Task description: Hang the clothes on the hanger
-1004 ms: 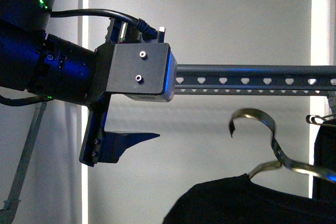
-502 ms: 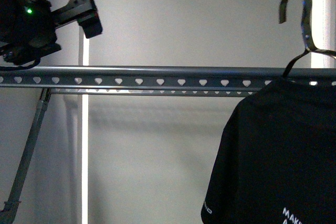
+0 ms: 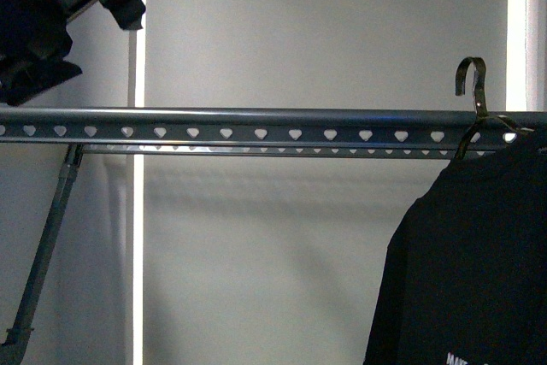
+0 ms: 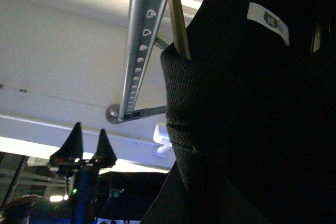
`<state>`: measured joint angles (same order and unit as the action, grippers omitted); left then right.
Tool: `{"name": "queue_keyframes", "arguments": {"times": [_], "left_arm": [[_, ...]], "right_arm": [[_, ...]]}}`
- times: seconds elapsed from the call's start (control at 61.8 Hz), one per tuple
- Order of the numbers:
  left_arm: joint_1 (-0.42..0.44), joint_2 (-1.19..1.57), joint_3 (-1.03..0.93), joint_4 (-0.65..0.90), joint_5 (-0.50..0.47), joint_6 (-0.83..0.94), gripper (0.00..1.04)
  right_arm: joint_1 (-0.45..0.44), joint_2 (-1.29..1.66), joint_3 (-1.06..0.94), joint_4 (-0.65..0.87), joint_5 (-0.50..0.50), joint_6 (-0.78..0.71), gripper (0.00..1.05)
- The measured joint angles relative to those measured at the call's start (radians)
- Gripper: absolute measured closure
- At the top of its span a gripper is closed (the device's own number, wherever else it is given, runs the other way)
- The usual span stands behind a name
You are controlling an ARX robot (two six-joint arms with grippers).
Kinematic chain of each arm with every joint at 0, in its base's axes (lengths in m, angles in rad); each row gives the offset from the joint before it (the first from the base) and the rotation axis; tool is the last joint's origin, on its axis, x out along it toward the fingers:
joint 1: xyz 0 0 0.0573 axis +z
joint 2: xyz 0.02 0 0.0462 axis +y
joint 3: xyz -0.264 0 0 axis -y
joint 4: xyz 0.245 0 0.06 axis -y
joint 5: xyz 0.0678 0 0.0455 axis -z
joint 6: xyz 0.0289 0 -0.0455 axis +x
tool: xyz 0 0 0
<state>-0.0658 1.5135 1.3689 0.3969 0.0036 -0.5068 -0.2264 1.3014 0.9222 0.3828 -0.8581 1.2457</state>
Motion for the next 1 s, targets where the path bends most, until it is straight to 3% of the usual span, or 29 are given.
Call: {"name": "queue_keyframes", "arguments": {"times": [0.243, 0.551, 1.004], "left_arm": [[0.0, -0.097, -0.062, 0.055, -0.004, 0.022, 0.07], [-0.023, -0.1, -0.103, 0.165, -0.037, 0.191, 0.07], [-0.029, -0.093, -0.105, 0.131, 0.004, 0.234, 0.07]], "right_arm": [[0.011, 0.127, 0.123, -0.082, 0.072, -0.019, 1.02], [0.015, 0.186, 0.218, -0.125, 0.107, -0.062, 1.02], [0.021, 0.314, 0.31, -0.196, 0.149, -0.121, 1.02]]}}
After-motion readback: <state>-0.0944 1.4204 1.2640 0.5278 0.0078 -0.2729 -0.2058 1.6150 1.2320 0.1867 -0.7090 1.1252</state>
